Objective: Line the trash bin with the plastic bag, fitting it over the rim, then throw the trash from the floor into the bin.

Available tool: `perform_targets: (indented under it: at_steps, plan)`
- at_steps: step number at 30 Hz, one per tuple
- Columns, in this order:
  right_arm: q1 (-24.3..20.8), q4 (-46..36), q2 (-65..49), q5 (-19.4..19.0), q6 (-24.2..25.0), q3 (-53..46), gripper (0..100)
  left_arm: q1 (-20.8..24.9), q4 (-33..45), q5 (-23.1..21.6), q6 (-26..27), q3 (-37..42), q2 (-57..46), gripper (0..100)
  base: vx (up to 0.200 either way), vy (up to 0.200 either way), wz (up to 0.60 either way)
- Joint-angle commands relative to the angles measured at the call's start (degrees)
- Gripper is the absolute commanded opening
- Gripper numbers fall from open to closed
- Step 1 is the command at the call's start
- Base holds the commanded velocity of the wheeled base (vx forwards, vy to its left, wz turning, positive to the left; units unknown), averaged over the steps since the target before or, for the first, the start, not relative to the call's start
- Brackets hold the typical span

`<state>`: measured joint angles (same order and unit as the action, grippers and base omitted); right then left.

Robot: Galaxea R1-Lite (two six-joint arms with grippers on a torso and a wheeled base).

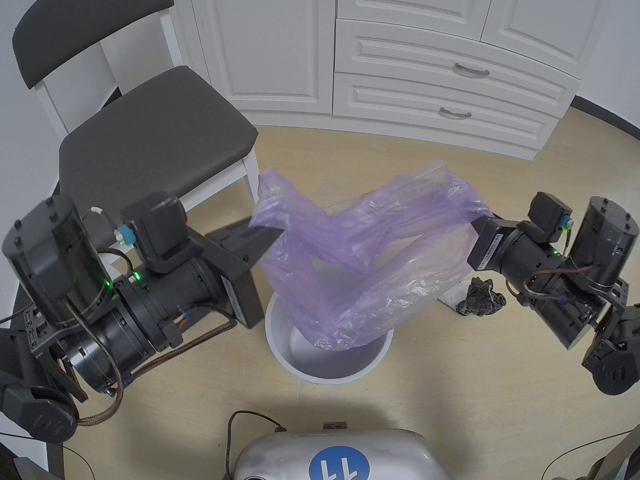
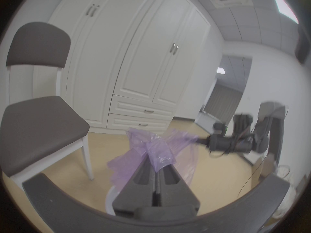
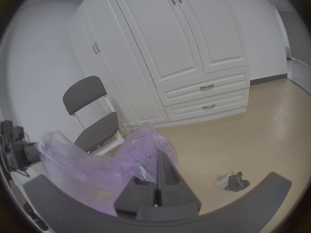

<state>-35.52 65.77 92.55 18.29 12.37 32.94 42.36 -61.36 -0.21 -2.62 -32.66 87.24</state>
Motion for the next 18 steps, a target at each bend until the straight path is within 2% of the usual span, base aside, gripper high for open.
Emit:
perform_targets:
  at_steps: [1, 2, 5, 7, 8, 10, 12, 13, 14, 18]
  plan:
    - [-3.4, -0.8, -7.2, 1.3, -2.1, -1.4, 0, -2.5, 0.1, 0.2, 5.5, 3.7, 1.7, 0, 0.000, 0.000, 0.00]
    - [-5.5, -0.6, -9.0, 1.4, -3.8, -2.8, 0, -4.3, 0.1, 0.2, 9.5, 5.1, 0.7, 0, 0.000, 0.000, 0.00]
    - [-7.4, -0.5, -11.2, 1.8, -7.6, -4.5, 0, -5.4, 0.3, 0.4, 12.4, 6.4, -1.5, 0, 0.000, 0.000, 0.00]
    - [-8.5, -0.2, -13.4, 3.5, -12.5, -6.1, 0, -7.2, 1.6, 0.4, 14.9, 8.0, -4.4, 0, 0.000, 0.000, 0.00]
    - [-8.6, -0.1, -13.4, 3.6, -12.7, -6.2, 0, -7.3, 1.8, 0.4, 15.1, 8.0, -4.5, 0, 0.000, 0.000, 0.00]
    - [-9.7, 0.0, -15.9, 4.9, -17.6, -8.0, 0, -10.2, 4.7, 0.3, 18.1, 8.3, -8.4, 0, 0.000, 0.000, 0.00]
    - [-9.7, 0.0, -17.4, 5.6, -20.8, -9.2, 0, -11.0, 6.3, 0.3, 18.3, 8.0, -10.9, 0, 0.000, 0.000, 0.00]
    - [-9.7, 0.0, -17.4, 5.6, -20.8, -9.2, 0, -11.0, 6.3, 0.3, 18.3, 8.0, -10.9, 0, 0.000, 0.000, 0.00]
    - [-9.7, 0.0, -18.4, 6.3, -23.8, -10.3, 0, -12.0, 7.0, 0.4, 18.4, 7.9, -13.1, 0, 0.000, 0.000, 0.00]
    - [-8.5, 0.1, -19.4, 7.2, -28.3, -12.5, 0, -15.4, 7.7, 0.9, 18.7, 7.5, -16.2, 0, 0.000, 0.000, 0.00]
